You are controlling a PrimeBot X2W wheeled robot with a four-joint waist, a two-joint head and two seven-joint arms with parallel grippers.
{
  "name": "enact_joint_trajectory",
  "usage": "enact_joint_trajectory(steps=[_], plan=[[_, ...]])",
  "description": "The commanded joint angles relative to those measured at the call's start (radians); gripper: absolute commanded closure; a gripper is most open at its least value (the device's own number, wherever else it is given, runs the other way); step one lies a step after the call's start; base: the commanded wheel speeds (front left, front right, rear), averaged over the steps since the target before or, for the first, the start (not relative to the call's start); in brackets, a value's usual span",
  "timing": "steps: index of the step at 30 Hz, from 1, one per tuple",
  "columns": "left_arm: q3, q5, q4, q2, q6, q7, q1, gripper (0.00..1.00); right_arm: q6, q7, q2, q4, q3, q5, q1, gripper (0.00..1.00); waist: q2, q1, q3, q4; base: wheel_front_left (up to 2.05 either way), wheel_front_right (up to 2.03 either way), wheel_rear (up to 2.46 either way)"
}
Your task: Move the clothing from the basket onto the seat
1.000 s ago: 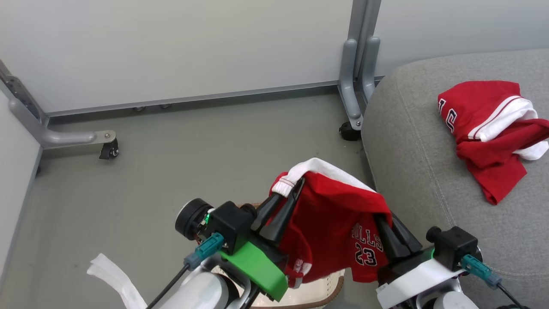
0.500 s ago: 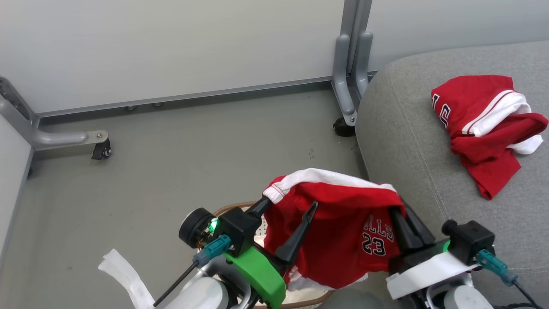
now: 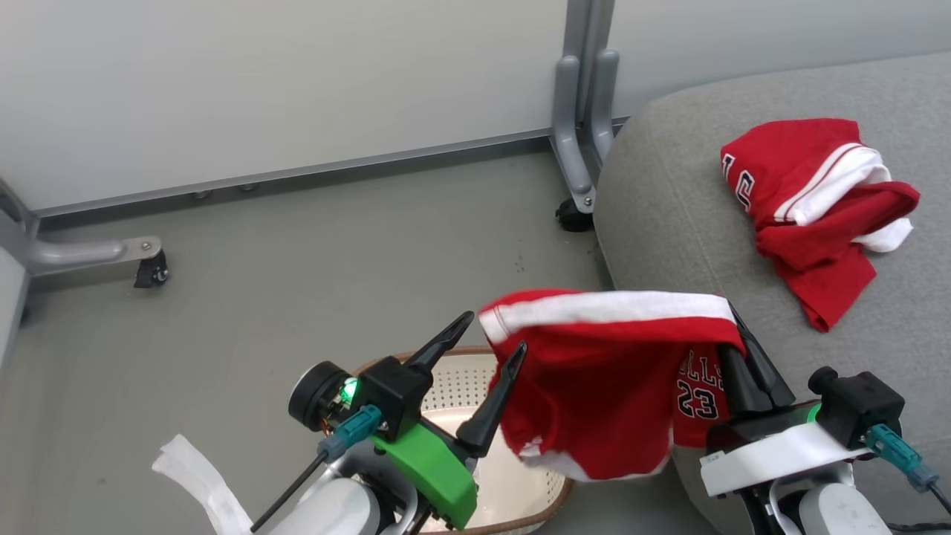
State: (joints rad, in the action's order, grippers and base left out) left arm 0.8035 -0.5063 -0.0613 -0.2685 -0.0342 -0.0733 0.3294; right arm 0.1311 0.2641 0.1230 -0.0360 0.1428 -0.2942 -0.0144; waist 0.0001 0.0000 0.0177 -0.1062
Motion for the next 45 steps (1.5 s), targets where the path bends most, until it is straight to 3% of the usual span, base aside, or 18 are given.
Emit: enact_joint_trajectory(steps=[1,22,30,38,45], plan=[[-0.004,0.002,0.001,-0.007,-0.005,-0.008,-0.017,0.00,-0.001,0.000,0.001,0.008,-0.007,0.009,0.006,1.00,-0.0001,0.0000,0.009,-0.026,0.00,0.00,0.00],[-0.009,0.050,0.022,-0.061,-0.014,0.004,0.065,0.00,-0.001,0.000,-0.043,0.067,-0.038,0.040,-0.009,1.00,-0.0001,0.0000,0.167,-0.334,0.00,0.00,0.00],[0.003,0.065,0.035,-0.083,-0.004,0.026,0.100,0.00,-0.001,0.000,-0.063,0.108,-0.042,0.050,-0.021,1.00,-0.0001,0.0000,0.242,-0.422,0.00,0.00,0.00],[0.025,0.094,0.071,-0.113,0.015,0.071,0.141,0.00,-0.001,0.000,-0.068,0.141,-0.053,0.068,-0.135,1.00,-0.0001,0.0000,0.357,-0.431,0.00,0.00,0.00],[0.061,0.136,0.137,-0.147,0.038,0.128,0.187,0.00,-0.001,0.000,-0.014,0.155,-0.137,0.088,-0.460,1.00,-0.0001,0.0000,0.493,-0.378,0.00,0.00,0.00]])
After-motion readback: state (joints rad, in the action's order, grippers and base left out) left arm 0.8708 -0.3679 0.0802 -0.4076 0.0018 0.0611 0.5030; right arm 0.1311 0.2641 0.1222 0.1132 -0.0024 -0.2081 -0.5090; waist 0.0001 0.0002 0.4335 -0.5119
